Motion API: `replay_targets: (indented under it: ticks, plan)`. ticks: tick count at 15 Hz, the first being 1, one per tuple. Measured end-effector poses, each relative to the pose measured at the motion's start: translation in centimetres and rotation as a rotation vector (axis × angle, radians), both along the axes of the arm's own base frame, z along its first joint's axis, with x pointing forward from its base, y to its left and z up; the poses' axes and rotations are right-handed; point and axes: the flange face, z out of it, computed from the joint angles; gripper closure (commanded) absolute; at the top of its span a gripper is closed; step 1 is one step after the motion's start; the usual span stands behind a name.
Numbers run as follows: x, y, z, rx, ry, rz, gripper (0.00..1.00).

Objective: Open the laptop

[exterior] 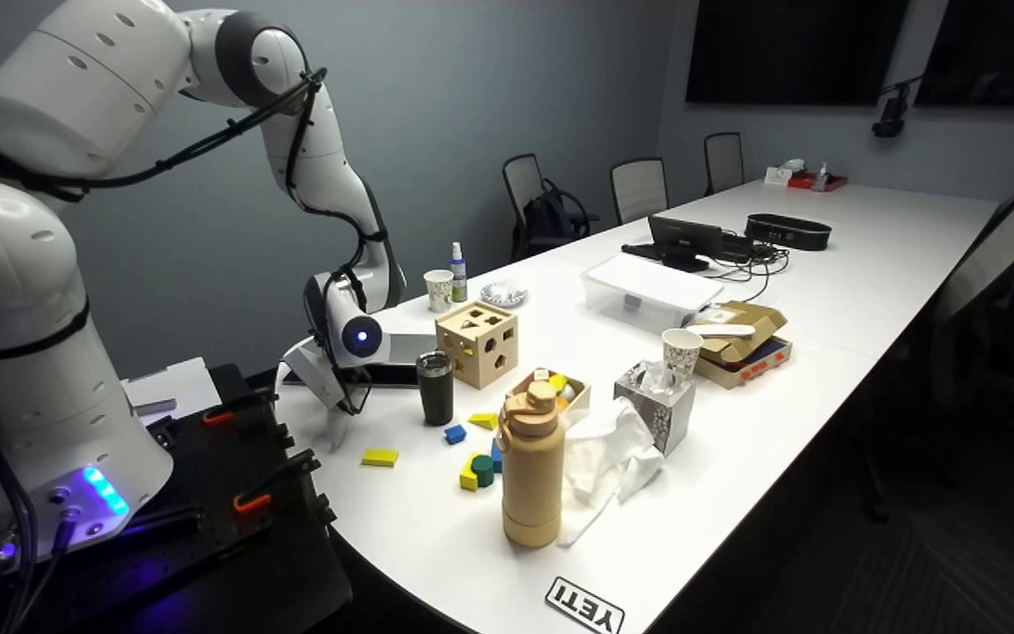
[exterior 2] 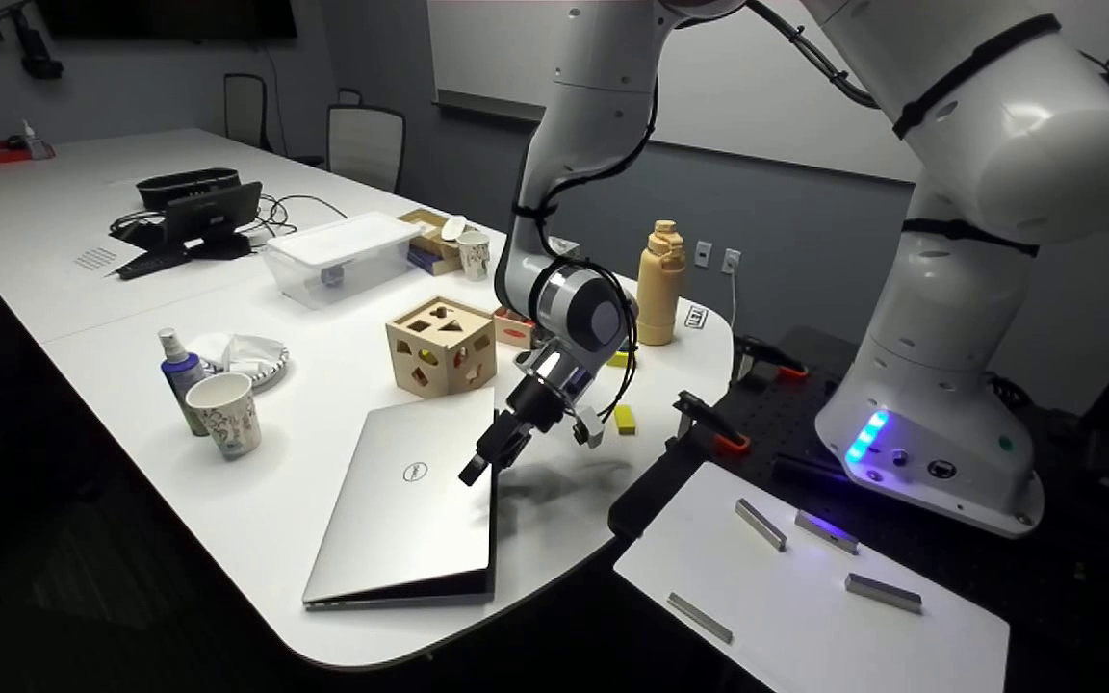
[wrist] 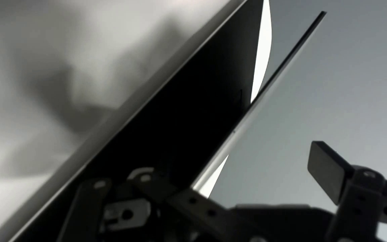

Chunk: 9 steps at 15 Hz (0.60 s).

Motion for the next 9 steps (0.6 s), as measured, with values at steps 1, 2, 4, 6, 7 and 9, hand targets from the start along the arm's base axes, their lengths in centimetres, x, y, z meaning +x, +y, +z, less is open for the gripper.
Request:
replay_targets:
  ticks: [1, 2, 4, 6, 7, 9]
  plan:
    - [0.0, 0.1, 0.2, 0.001, -0.002, 0.001, 0.0]
    - [0.0, 0.1, 0.5, 0.003, -0.004, 0.001, 0.0]
    - [0.1, 0.3, 1.3, 0.007, -0.013, 0.003, 0.0]
    - [0.2, 0.5, 2.2, 0.012, -0.024, 0.006, 0.0]
    - [0.4, 0.6, 2.8, 0.016, -0.031, 0.007, 0.0]
    - [0.7, 1.0, 4.1, 0.027, -0.038, 0.006, 0.0]
